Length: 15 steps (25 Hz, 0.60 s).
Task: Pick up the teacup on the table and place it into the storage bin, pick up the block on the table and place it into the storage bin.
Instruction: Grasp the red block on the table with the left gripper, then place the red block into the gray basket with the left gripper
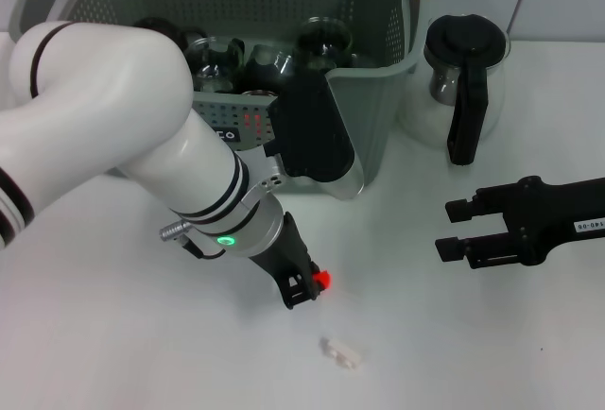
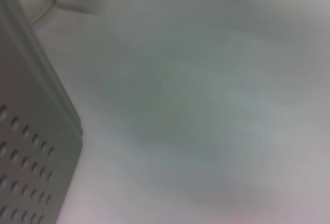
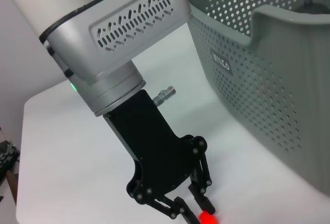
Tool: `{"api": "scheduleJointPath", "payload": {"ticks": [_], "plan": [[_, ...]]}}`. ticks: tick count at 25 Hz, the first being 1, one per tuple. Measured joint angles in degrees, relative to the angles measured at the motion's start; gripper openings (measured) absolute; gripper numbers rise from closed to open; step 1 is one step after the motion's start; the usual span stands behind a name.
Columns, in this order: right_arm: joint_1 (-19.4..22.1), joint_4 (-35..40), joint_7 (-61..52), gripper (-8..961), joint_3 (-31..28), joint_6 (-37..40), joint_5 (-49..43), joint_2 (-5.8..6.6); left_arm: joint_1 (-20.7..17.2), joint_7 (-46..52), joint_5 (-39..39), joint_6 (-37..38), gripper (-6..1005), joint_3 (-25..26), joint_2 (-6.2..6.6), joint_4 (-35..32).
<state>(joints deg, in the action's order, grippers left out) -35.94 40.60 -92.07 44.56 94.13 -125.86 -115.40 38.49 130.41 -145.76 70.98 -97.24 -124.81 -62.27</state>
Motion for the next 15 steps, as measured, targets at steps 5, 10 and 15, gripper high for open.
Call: {"api": "scheduleJointPath", "payload": {"ticks": [5, 10, 15], "plan": [[0.0, -0.1, 0.0, 700, 0.0, 0.0, 0.0, 0.00, 0.2, 0.7, 0.0, 0.1, 205, -0.1, 0.00, 0.0], [0.0, -0.2, 0.0, 701, 0.1, 0.0, 0.0, 0.00, 0.4, 1.3, 0.0, 0.2, 136, -0.1, 0.00, -0.1], [0.0, -0.3, 0.0, 701, 0.1, 0.0, 0.0, 0.00, 0.4, 1.4, 0.0, 0.8, 120, 0.0, 0.00, -0.1]]}}
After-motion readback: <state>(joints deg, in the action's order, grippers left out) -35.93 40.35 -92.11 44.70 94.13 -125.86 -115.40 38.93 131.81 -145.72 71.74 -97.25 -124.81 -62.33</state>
